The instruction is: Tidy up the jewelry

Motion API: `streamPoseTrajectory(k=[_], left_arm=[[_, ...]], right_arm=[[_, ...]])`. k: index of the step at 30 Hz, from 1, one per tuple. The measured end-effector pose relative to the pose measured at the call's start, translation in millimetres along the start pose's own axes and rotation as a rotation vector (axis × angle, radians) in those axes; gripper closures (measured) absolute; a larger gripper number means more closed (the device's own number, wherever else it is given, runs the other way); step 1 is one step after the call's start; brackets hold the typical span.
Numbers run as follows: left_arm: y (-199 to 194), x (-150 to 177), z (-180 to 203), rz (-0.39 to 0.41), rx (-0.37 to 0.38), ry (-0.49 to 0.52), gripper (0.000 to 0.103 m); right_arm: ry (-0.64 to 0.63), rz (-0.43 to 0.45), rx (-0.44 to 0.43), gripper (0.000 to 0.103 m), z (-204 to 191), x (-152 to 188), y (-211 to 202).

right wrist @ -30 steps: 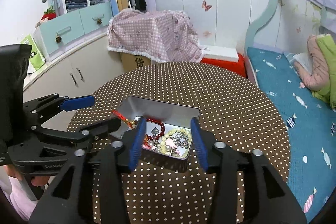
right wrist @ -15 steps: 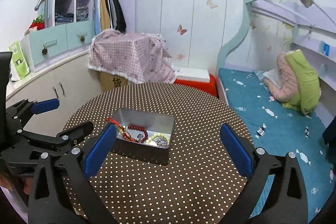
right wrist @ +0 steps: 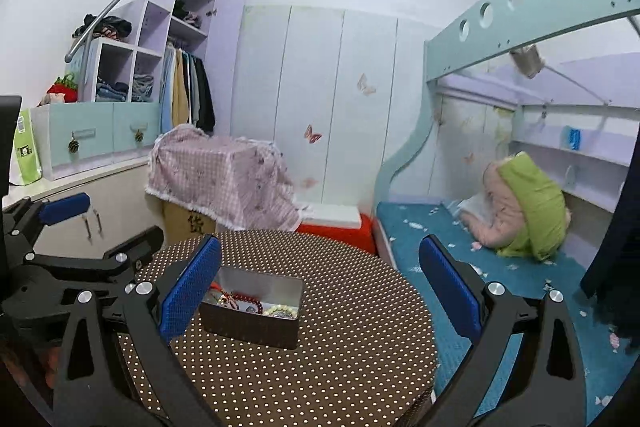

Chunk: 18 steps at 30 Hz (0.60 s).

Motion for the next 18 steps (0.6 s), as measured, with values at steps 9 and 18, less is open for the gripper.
streamPoseTrajectory(k=[9, 18], left_arm=[[-22.0, -8.4, 0.4, 0.083, -0.012, -0.026, 0.005], [-23.7, 0.6, -4.0, 0.087, -0.029, -0.031, 0.005]], right_arm=[[0.065, 0.073, 0.035, 0.007, 10.5, -4.3, -15.7], [0.075, 0.085, 0.044, 0.007, 9.1, 2.4, -16.3]])
Point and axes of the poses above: each gripper's, at about its wrist camera, not at the fingertips, and y roughly the way its jaws point, z to its right, x to its underside, the point moved 10 cm from there along y, roughly the way its jaws point, and after that the axes turned 14 degrees about x, right-handed, at the moved point
